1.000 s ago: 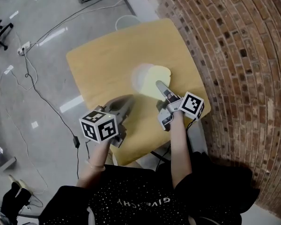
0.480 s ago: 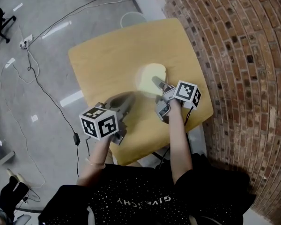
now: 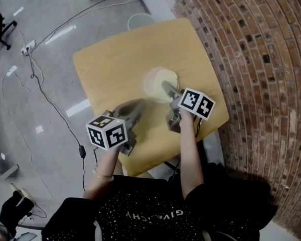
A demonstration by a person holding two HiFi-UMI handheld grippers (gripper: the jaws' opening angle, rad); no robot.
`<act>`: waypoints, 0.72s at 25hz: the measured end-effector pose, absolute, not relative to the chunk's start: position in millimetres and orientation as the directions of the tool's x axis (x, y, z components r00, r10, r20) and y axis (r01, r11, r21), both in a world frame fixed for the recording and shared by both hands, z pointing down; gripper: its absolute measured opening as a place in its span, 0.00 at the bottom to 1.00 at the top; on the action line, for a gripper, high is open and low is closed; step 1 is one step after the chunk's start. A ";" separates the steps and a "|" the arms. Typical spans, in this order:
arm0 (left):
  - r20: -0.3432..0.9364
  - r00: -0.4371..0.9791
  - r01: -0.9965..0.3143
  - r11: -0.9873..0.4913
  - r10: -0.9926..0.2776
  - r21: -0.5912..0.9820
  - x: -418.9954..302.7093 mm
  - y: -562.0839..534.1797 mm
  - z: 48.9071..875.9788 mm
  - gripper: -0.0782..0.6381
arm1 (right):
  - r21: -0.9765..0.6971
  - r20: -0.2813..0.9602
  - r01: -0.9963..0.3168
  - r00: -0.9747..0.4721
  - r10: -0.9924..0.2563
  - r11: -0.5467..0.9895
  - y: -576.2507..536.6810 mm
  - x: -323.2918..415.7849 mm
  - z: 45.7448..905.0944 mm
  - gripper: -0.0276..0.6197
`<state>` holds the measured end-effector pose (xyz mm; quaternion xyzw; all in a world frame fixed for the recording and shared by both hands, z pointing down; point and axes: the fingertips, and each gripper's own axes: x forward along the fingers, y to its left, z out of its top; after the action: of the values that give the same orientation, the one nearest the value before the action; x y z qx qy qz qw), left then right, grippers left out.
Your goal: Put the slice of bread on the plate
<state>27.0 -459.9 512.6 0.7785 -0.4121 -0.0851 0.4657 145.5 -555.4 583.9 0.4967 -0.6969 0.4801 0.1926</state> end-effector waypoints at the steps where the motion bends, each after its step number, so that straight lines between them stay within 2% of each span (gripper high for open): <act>1: 0.252 0.646 -0.564 -0.228 -0.721 0.794 26.8 -458.2 511.6 0.12 | -0.471 0.736 -0.881 -0.419 -0.531 0.043 -552.9 151.7 578.6 0.74; 4: 0.248 0.648 -0.568 -0.240 -0.721 0.787 28.0 -452.6 504.1 0.12 | -0.535 0.662 -0.843 -0.462 -0.590 0.059 -534.7 160.5 554.2 0.74; 7: 0.238 0.658 -0.575 -0.272 -0.714 0.772 34.9 -446.6 490.7 0.12 | -0.725 0.481 -0.674 -0.645 -0.594 0.145 -503.4 144.1 516.7 0.74; 9: 0.235 0.668 -0.581 -0.298 -0.706 0.757 40.5 -441.1 480.4 0.12 | -0.805 0.362 -0.566 -0.705 -0.610 0.177 -484.5 135.5 490.1 0.73; 10: 0.235 0.672 -0.586 -0.310 -0.702 0.749 43.0 -437.5 474.9 0.12 | -0.820 0.325 -0.542 -0.706 -0.629 0.185 -476.5 135.0 478.9 0.66; 12: 0.235 0.681 -0.592 -0.333 -0.693 0.734 48.4 -429.7 463.7 0.12 | -0.818 0.280 -0.537 -0.683 -0.675 0.205 -463.2 138.9 461.9 0.34; 14: 0.232 0.693 -0.595 -0.359 -0.682 0.719 55.5 -422.8 452.6 0.12 | -0.794 0.255 -0.554 -0.675 -0.693 0.248 -451.6 139.8 448.8 0.18; 18: 0.221 0.721 -0.596 -0.424 -0.657 0.682 70.4 -409.0 428.8 0.12 | -0.741 0.223 -0.581 -0.686 -0.693 0.337 -427.3 136.3 427.7 0.10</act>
<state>70.4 -409.0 428.8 0.8429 -0.3717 -0.0397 0.3870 136.3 -427.3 427.7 0.3908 -0.8150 0.4227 -0.0659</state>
